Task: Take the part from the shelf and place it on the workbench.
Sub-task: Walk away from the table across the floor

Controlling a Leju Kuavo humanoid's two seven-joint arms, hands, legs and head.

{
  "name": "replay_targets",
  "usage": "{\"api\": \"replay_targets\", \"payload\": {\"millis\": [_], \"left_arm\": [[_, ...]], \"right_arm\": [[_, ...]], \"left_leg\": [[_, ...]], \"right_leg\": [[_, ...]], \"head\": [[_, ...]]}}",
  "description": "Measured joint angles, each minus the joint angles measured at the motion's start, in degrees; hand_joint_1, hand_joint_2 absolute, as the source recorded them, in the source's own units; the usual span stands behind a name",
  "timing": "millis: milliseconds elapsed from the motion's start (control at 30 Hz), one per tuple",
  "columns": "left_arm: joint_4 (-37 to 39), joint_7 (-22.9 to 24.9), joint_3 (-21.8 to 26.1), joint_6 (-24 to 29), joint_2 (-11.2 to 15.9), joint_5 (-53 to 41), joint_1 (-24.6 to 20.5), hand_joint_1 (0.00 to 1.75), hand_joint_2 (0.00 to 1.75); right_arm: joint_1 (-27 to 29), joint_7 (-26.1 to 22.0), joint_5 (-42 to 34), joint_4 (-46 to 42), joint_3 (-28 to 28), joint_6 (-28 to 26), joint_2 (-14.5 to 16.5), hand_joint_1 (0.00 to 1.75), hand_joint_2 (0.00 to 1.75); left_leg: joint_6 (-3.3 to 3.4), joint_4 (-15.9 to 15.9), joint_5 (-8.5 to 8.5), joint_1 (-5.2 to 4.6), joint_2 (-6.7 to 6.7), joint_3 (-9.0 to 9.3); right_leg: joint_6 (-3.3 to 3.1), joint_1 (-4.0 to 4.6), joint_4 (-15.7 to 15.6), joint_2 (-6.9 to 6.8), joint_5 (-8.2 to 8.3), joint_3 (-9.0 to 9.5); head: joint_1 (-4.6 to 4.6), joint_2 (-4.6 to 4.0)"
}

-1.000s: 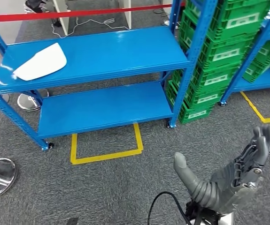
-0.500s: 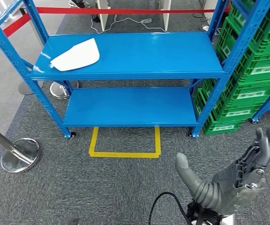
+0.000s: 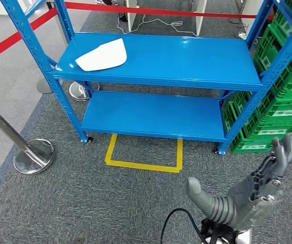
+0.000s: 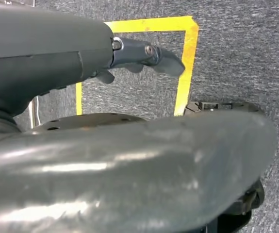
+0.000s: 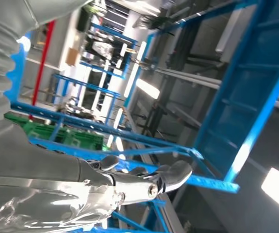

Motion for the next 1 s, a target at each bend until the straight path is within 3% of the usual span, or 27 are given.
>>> {"api": "replay_targets", "payload": {"millis": [67, 100, 167, 233, 267, 300, 333, 400, 433, 567, 633, 700, 733, 767, 800, 867, 900, 933, 1000], "left_arm": [[0.00, 0.00, 0.00, -0.06, -0.03, 0.10, 0.06, 0.00, 0.00], [0.00, 0.00, 0.00, -0.11, -0.05, 0.11, 0.03, 0.00, 0.00], [0.00, 0.00, 0.01, -0.25, -0.07, 0.11, -0.03, 0.00, 0.00], [0.00, 0.00, 0.02, -0.43, -0.05, 0.09, 0.03, 0.00, 0.00], [0.00, 0.00, 0.02, -0.55, -0.04, 0.02, 0.06, 0.00, 0.00], [0.00, 0.00, 0.00, -0.72, -0.04, -0.15, 0.07, 0.00, 0.00], [0.00, 0.00, -0.03, -0.87, -0.03, -0.38, 0.06, 0.00, 0.00], [0.00, -0.01, -0.13, -1.15, 0.03, -1.05, -0.02, 0.00, 0.00], [0.00, -0.01, -0.17, -1.24, 0.08, -1.36, -0.06, 0.00, 0.00], [0.00, -0.01, -0.44, -1.60, 0.16, -2.53, -0.11, 0.00, 0.00], [0.00, 0.05, -0.77, -1.73, 0.17, -3.03, -0.16, 0.00, 0.00], [0.00, 0.21, -1.21, -1.84, 0.23, -3.37, -0.16, 0.00, 0.00], [0.00, 0.30, -1.40, -1.89, 0.28, -3.54, -0.11, 0.00, 0.00], [0.00, 0.36, -1.54, -1.97, 0.32, -3.75, -0.07, 0.00, 0.00], [0.00, 0.41, -1.64, -2.03, 0.34, -3.95, -0.05, 0.00, 0.00], [0.00, 0.50, -1.85, -2.11, 0.37, -4.34, -0.13, 0.00, 0.00], [0.00, 0.54, -1.95, -2.11, 0.36, -4.46, -0.20, 0.00, 0.00], [0.00, 0.59, -2.04, -2.12, 0.35, -4.55, -0.24, 0.00, 0.00], [0.00, 0.70, -2.19, -2.13, 0.34, -4.62, -0.23, 0.00, 0.00]], "right_arm": [[-0.04, 2.70, -1.32, 2.40, -0.16, 0.05, -0.22, 0.00, 1.75], [-0.16, 4.64, -2.31, 4.02, -0.14, 0.07, -0.44, 0.00, 1.75], [-0.47, 8.04, -4.69, 7.80, 0.02, 0.14, -1.03, 0.00, 1.75], [-0.90, 11.09, -7.71, 11.91, 0.41, 1.02, -1.69, 0.00, 1.75], [-1.29, 12.87, -9.40, 14.16, 0.64, 1.92, -2.00, 0.00, 1.75], [-1.82, 14.72, -11.15, 16.72, 0.79, 3.14, -2.23, 0.00, 1.75], [-2.55, 16.36, -12.79, 19.79, 0.79, 4.53, -2.38, 0.00, 1.75], [-5.05, 18.66, -15.31, 28.60, 0.03, 7.37, -2.49, 0.00, 1.75], [-6.75, 19.20, -16.02, 34.33, -0.81, 8.24, -2.51, 0.00, 1.75], [-14.05, 20.32, -17.37, 59.55, -6.82, 7.91, -2.54, 0.00, 1.75], [-16.72, 21.78, -17.99, 70.81, -10.32, 7.67, -2.61, 0.00, 1.75], [-17.92, 23.51, -17.87, 79.57, -13.03, 7.68, -2.79, 0.00, 1.75], [-18.20, 25.14, -17.25, 82.91, -13.90, 7.73, -2.90, 0.00, 1.75], [-18.45, 27.54, -16.52, 85.88, -14.50, 7.91, -3.03, 0.00, 1.75], [-18.64, 30.68, -15.79, 88.59, -14.95, 8.28, -3.19, 0.00, 1.75], [-18.40, 36.50, -15.05, 92.93, -15.82, 9.36, -3.64, 0.00, 1.75], [-17.96, 38.68, -14.91, 94.69, -16.29, 9.93, -3.95, 0.00, 1.75], [-17.45, 40.66, -14.81, 96.25, -16.75, 10.52, -4.28, 0.00, 1.75], [-16.48, 45.55, -14.83, 98.94, -17.48, 11.81, -4.89, 0.00, 1.75]], "left_leg": [[0.64, -0.24, 0.18, 0.22, -0.19, 0.10], [0.93, -0.35, 0.28, 0.35, -0.26, 0.14], [1.26, -0.35, 0.30, 0.40, -0.39, 0.08], [1.33, -0.34, 0.29, 0.40, -0.62, 0.07], [1.32, -0.33, 0.28, 0.41, -0.77, 0.11], [1.25, -0.32, 0.27, 0.45, -0.93, 0.18], [1.12, -0.31, 0.26, 0.49, -1.08, 0.27], [0.51, -0.17, 0.23, 0.37, -1.30, 0.21], [0.13, -0.17, 0.32, 0.31, -1.34, 0.12], [-1.10, 0.42, 0.00, 0.52, -1.24, -0.47], [-1.55, 5.38, -2.97, 0.54, -0.98, -2.84], [-1.75, 13.10, -6.39, 0.55, -0.91, -6.67], [-1.74, 15.54, -6.91, 0.55, -0.91, -7.94], [-1.64, 15.92, -6.29, 0.54, -0.91, -8.22], [-1.46, 14.21, -4.73, 0.52, -0.90, -7.45], [-0.95, 7.05, -0.92, 0.45, -0.80, -3.85], [-0.70, 3.73, 0.06, 0.42, -0.73, -2.16], [-0.49, 1.53, 0.45, 0.38, -0.68, -1.09], [0.00, 0.17, 0.11, 0.27, -0.69, -0.55]], "right_leg": [[0.65, -0.08, 1.15, 0.50, -0.97, -0.50], [0.93, -0.13, 3.32, 0.94, -2.25, -1.52], [1.28, -0.19, 10.63, 1.68, -5.71, -5.03], [1.41, -0.23, 15.87, 1.85, -7.05, -7.80], [1.42, -0.27, 15.47, 1.87, -6.10, -7.77], [1.40, -0.35, 12.82, 1.89, -4.20, -6.61], [1.40, -0.47, 8.82, 1.99, -2.02, -4.73], [1.06, -0.56, 2.04, 2.48, 0.49, -1.54], [0.76, -0.51, 0.52, 2.69, 0.80, -0.87], [-0.77, -0.36, 0.00, 2.64, 1.19, -0.95], [-1.27, -0.50, -0.11, 2.34, 1.35, -1.00], [-1.51, -0.45, -0.10, 1.99, 1.30, -1.11], [-1.53, -0.42, -0.10, 1.87, 1.28, -1.13], [-1.53, -0.40, -0.09, 1.83, 1.25, -1.11], [-1.46, -0.40, -0.09, 1.84, 1.21, -1.04], [-1.14, -0.31, -0.05, 1.83, 1.00, -0.82], [-0.89, -0.18, 0.05, 1.81, 0.84, -0.82], [-0.62, -0.05, 0.11, 1.80, 0.72, -0.85], [-0.02, 0.01, 0.02, 1.78, 0.62, -0.87]], "head": [[0.19, 0.01], [0.34, 0.01], [0.67, 0.01], [0.75, 0.02], [0.76, 0.01], [0.77, 0.01], [0.79, 0.01], [0.74, 0.01], [0.70, 0.01], [0.57, 0.01], [0.28, 0.00], [0.11, 0.00], [0.09, 0.00], [0.09, 0.01], [0.09, 0.00], [0.09, 0.01], [0.10, 0.00], [0.17, 0.00], [0.27, 0.00]]}}
